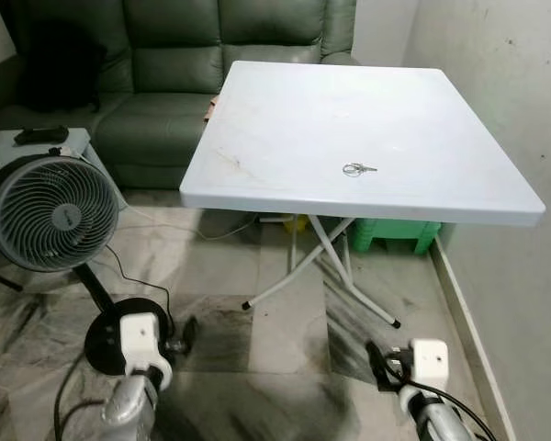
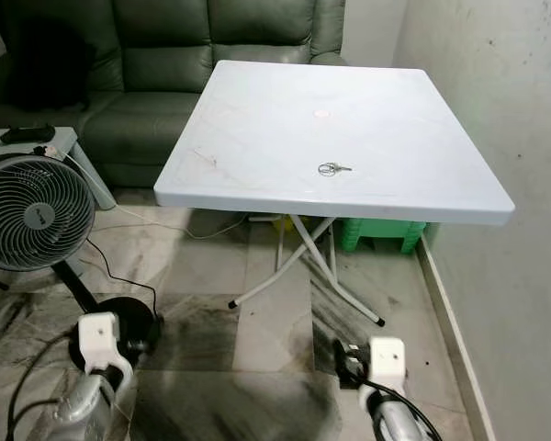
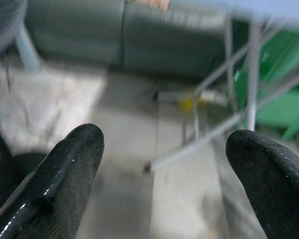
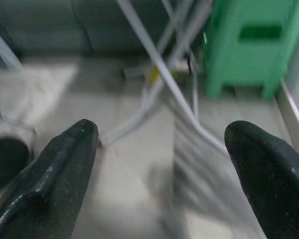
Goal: Hang keys on a hook
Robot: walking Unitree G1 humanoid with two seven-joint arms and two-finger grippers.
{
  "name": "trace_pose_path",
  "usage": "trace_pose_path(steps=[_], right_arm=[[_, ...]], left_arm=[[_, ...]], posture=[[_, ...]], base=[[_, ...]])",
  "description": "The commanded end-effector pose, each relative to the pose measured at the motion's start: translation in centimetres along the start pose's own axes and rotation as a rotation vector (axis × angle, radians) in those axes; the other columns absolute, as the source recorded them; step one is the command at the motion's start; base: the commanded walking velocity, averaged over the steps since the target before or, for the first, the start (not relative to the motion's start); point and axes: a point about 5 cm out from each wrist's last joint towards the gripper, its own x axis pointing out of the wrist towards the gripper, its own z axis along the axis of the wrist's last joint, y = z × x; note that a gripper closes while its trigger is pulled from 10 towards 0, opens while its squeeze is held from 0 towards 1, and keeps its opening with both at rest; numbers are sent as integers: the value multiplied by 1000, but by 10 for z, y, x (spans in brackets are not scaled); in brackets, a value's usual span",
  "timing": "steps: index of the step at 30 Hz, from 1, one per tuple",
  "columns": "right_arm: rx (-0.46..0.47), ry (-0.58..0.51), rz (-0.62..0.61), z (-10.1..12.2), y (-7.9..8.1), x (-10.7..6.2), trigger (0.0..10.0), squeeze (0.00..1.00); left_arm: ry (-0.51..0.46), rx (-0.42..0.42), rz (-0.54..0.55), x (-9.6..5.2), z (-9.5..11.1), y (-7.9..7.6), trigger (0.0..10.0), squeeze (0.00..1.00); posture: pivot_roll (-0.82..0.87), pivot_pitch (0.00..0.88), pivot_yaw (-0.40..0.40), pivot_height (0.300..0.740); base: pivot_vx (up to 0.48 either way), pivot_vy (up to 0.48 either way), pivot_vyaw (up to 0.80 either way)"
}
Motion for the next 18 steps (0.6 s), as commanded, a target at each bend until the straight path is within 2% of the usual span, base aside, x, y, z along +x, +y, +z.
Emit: trace_pose_path(steps=[1,2,3,4,10,14,18], right_arm=[[6,-81,6,18,2,7,10000,0],[6,-81,6,18,2,7,10000,0],[10,-114,12,27,5,10,10000,0],[10,-182,28,45,9,15,10000,0],[3,-306,69,84,16,20,10000,0],[-9,-345,96,100,18,19,10000,0],[-24,-334,115,103,22,17,10000,0]], left_arm=[[-58,11,9,4,15,1,10000,0],[-58,11,9,4,15,1,10000,0],[-81,15,8,7,22,1,10000,0],[-134,24,6,11,37,-1,10000,0],[-230,63,-9,14,71,-9,10000,0],[-254,46,-26,13,82,-16,10000,0],[-240,36,-30,11,85,-20,10000,0]], posture=[[-17,0,9,740],[-17,0,9,740],[-16,0,9,740],[-13,0,8,740],[-9,0,7,740],[-6,0,5,740],[-6,0,5,740]], base=[[0,0,0],[0,0,0],[0,0,0],[0,0,0],[0,0,0],[0,0,0],[0,0,0]])
